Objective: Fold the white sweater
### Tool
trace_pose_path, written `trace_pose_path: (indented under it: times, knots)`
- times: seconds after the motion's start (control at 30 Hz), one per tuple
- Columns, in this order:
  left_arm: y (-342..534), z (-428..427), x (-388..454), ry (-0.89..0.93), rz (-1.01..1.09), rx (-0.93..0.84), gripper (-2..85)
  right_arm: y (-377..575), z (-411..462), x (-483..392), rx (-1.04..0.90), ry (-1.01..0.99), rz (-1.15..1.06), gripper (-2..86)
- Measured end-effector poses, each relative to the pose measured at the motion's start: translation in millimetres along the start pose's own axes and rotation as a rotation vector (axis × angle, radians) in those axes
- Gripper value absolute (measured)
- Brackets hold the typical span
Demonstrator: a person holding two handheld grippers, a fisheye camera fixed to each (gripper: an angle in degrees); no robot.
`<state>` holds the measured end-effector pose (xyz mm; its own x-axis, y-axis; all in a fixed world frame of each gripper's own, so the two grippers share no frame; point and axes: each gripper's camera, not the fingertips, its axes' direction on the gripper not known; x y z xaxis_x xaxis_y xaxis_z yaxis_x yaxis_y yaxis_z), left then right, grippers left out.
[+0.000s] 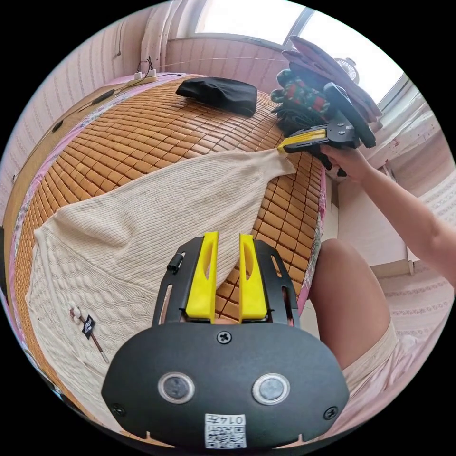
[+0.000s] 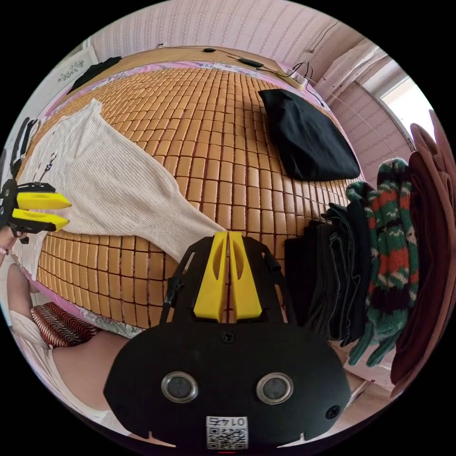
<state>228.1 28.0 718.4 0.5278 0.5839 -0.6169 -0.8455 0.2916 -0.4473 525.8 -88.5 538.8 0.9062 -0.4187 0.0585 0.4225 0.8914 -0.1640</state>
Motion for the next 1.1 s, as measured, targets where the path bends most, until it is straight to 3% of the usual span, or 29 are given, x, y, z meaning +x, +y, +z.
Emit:
trace_pose_path:
  times: [0.1, 0.27, 0.37, 0.53, 0.63, 0.8, 0.93, 1.0, 1.1]
  knots:
    - [-1, 14, 8, -0.013, 0.006, -0.011, 7.2, -2, 9, 12, -0.024, -0.065, 0.031, -0.2]
    - [10, -6, 5, 0.086, -0.045, 0.047, 7.5, 13, -13, 17, 0.006, 0.036, 0.128, 6.3]
    - [49, -52, 10, 0.092, -0.054, 0.137, 7.6, 36, -43, -11, 0.096, -0.097, 0.088, 8.1]
    - [176, -119, 6, -0.072, -0.183, 0.129, 7.8, 63, -94, -153, 0.184, -0.381, -0.228, 8.2]
    - [265, -153, -1, -0.196, -0.340, 0.072, 8.2, 63, -116, -247, 0.197, -0.488, -0.398, 8.1]
    - [406, -220, -13, -0.314, -0.629, 0.145, 8.4, 27, -156, -386, 0.184, -0.617, -0.633, 7.9]
    - [472, -250, -19, -0.436, -0.711, 0.158, 8.6, -13, -208, -512, 0.196, -0.537, -0.835, 7.8]
    - [509, -264, -24, -0.622, -0.748, 0.137, 8.9, -26, -225, -568, 0.214, -0.457, -0.935, 7.9]
    - [564, -280, -47, -0.690, -0.864, 0.182, 9.0, -47, -244, -654, 0.229, -0.366, -1.044, 8.6]
